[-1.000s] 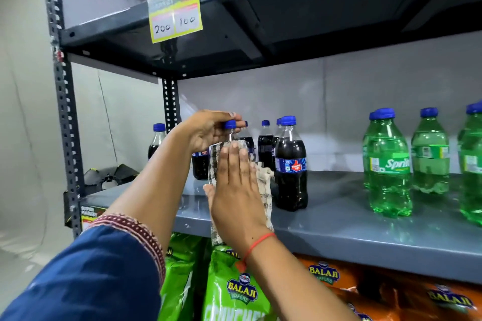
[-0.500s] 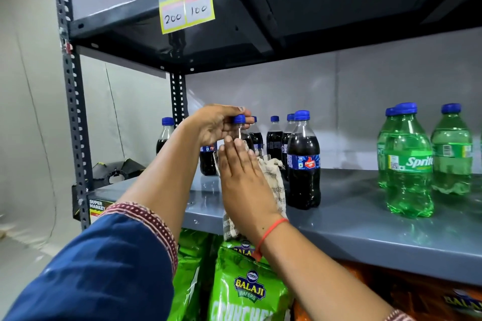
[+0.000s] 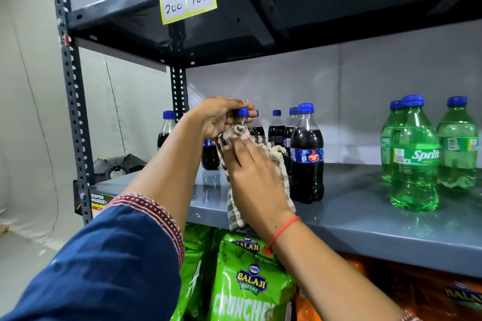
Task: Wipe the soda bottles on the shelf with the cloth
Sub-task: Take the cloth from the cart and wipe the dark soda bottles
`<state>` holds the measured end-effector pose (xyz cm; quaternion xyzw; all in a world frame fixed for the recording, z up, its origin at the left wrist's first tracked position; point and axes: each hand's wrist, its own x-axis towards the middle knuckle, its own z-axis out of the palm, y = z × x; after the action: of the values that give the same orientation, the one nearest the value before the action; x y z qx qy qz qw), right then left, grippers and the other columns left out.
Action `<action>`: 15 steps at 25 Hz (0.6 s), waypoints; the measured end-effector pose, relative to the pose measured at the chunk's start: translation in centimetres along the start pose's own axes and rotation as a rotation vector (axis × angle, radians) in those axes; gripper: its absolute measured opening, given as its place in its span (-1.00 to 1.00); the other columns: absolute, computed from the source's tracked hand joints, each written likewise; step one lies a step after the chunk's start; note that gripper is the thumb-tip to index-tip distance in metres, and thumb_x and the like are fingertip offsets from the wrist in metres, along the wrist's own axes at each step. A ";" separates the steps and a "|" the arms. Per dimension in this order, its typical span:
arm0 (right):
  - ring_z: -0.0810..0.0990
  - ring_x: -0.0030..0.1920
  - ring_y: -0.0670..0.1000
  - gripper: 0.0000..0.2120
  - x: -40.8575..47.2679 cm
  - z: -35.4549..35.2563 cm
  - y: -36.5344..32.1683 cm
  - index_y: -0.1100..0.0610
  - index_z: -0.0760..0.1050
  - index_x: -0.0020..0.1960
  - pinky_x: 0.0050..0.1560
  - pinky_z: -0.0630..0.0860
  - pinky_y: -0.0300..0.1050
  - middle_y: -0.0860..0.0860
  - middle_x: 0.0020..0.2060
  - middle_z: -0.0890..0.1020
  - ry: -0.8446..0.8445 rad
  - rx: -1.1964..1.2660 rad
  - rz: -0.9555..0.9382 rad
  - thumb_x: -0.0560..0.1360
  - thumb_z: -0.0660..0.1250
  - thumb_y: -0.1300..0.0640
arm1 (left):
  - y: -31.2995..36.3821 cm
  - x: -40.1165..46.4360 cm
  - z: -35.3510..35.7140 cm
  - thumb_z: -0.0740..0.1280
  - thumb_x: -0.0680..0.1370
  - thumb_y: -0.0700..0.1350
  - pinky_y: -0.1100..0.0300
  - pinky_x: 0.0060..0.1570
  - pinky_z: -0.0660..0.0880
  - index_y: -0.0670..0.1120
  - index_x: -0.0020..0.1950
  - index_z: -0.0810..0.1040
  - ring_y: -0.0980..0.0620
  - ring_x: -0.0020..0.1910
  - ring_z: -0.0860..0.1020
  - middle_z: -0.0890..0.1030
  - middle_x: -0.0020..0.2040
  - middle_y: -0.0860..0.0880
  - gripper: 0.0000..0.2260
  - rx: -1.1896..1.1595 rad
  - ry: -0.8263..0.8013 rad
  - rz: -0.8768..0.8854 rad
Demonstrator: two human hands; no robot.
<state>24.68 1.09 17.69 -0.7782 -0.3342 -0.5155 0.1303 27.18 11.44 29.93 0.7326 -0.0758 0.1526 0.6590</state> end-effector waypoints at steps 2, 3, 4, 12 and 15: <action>0.54 0.21 0.18 -0.47 -0.2 0.5 -0.3 0.25 0.54 0.18 0.18 0.48 0.07 0.19 0.19 0.59 -0.049 -0.033 0.017 0.33 -0.03 0.24 | 0.0 0.0 0.0 0.23 0.53 -0.21 0.32 -0.35 0.57 -0.27 -0.02 0.54 0.09 -0.36 0.66 0.70 -0.35 -0.04 -0.84 -0.009 -0.001 -0.007; 0.53 0.24 0.17 -0.44 0.0 0.7 -0.1 0.26 0.52 0.20 0.19 0.47 0.07 0.19 0.21 0.58 -0.066 -0.047 0.006 0.33 -0.06 0.23 | -0.1 0.0 0.1 0.23 0.53 -0.21 0.33 -0.36 0.56 -0.28 0.00 0.54 0.09 -0.36 0.66 0.70 -0.35 -0.05 -0.83 -0.009 -0.001 -0.015; 0.52 0.25 0.16 -0.43 0.2 0.8 0.2 0.25 0.51 0.21 0.20 0.46 0.05 0.18 0.22 0.57 -0.086 -0.060 -0.009 0.33 -0.07 0.22 | -0.1 0.0 0.2 0.23 0.53 -0.21 0.33 -0.36 0.56 -0.28 0.01 0.54 0.09 -0.35 0.66 0.70 -0.34 -0.05 -0.82 -0.010 0.000 -0.024; -0.06 0.50 0.15 -0.51 1.0 -0.7 1.6 0.25 0.01 0.48 0.46 -0.14 -0.03 0.19 0.51 0.03 -0.227 -0.086 -0.209 0.57 -0.03 0.31 | 0.0 -0.3 -0.1 0.23 0.53 -0.20 0.30 -0.27 0.60 -0.26 -0.02 0.55 0.09 -0.34 0.66 0.70 -0.34 -0.05 -0.84 -0.033 -0.007 -0.040; -0.12 0.51 0.15 -0.51 0.8 -0.9 1.7 0.26 0.03 0.49 0.41 -0.27 -0.04 0.17 0.52 0.00 -0.234 -0.082 -0.283 0.57 0.01 0.31 | 0.0 -0.3 -0.2 0.23 0.53 -0.19 0.28 -0.24 0.60 -0.24 -0.03 0.56 0.08 -0.32 0.66 0.70 -0.32 -0.05 -0.85 -0.027 -0.007 -0.034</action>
<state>25.29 -0.34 19.00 -0.7827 -0.4320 -0.4479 -0.0153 26.83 11.64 29.85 0.7255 -0.0676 0.1378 0.6709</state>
